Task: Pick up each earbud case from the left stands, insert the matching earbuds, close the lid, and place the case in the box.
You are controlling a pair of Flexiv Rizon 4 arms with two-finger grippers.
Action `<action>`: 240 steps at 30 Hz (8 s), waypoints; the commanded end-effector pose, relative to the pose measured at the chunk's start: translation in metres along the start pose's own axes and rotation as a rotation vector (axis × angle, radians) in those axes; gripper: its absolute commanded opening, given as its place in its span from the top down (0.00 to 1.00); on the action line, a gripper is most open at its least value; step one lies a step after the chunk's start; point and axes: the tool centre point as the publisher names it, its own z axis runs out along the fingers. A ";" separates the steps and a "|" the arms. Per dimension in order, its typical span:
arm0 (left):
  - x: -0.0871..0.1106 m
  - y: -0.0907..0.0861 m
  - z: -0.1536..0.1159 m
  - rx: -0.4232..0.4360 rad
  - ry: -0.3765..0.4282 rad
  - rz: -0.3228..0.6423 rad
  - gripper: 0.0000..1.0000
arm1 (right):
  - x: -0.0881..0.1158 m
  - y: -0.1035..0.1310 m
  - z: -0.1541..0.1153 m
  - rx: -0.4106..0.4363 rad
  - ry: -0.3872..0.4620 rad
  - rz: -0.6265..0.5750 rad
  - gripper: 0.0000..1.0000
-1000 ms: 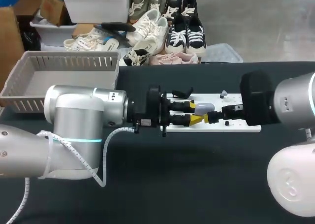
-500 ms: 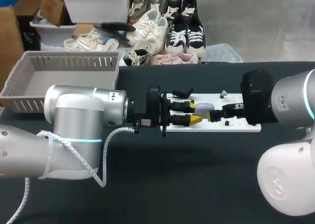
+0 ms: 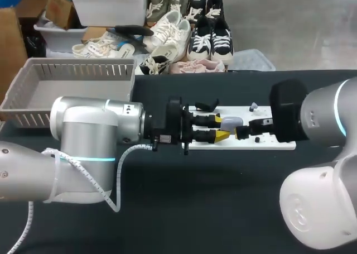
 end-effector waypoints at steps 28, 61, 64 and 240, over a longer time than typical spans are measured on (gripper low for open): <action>0.001 0.001 0.000 0.001 -0.002 0.001 1.00 | -0.009 0.002 0.011 0.088 0.017 0.019 0.00; 0.001 0.001 0.000 0.001 -0.002 0.001 1.00 | -0.043 0.000 -0.018 0.115 -0.038 -0.006 0.00; 0.001 0.001 0.000 0.001 -0.002 0.001 1.00 | -0.054 -0.008 -0.029 0.131 -0.057 -0.016 0.00; 0.001 0.001 0.000 0.001 -0.002 0.001 1.00 | -0.063 -0.195 0.129 0.483 0.545 -0.064 1.00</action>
